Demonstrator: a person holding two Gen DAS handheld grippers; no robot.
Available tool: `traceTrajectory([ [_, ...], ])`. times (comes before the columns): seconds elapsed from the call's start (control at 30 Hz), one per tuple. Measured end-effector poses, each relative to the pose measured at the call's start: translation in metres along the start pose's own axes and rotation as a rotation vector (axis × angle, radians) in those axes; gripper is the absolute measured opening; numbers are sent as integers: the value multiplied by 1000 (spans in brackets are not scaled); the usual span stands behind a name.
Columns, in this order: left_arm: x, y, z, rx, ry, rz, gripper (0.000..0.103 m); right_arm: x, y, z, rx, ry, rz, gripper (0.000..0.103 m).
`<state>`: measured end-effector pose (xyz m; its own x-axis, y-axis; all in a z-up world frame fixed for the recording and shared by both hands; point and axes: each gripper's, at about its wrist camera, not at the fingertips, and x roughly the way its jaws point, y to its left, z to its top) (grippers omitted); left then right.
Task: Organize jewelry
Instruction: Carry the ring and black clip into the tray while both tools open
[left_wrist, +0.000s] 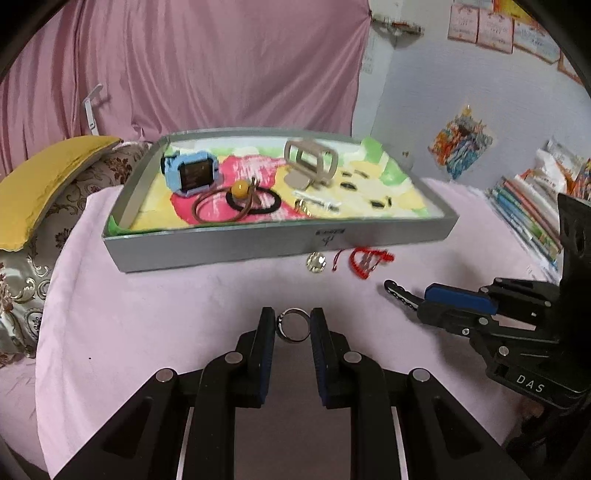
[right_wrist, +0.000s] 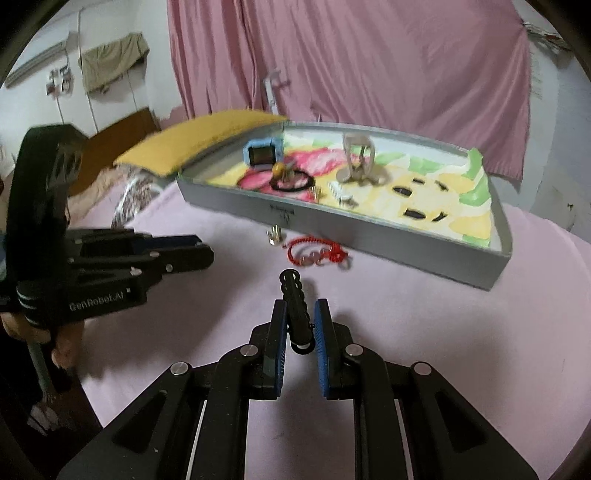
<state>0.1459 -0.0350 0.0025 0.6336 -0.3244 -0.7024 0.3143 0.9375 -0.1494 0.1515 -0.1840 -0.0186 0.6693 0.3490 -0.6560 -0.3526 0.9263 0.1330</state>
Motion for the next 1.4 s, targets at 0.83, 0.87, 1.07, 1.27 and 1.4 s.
traceTrajectory([
  [0.83, -20, -20, 86, 27, -528, 76, 18, -36, -20, 81, 59, -471, -169, 13],
  [0.87, -18, -20, 88, 32, -533, 85, 18, -32, -23, 84, 66, -465, -175, 13],
  [1.07, 1, -12, 98, 41, -520, 121, 18, -9, -32, 99, 84, -424, -216, 13],
  [1.27, 27, 1, 102, 4, -414, 108, 18, 16, -42, 104, 102, -324, -245, 13],
  [1.4, 47, 9, 104, -9, -286, 92, 18, 33, -53, 100, 145, -233, -214, 13],
])
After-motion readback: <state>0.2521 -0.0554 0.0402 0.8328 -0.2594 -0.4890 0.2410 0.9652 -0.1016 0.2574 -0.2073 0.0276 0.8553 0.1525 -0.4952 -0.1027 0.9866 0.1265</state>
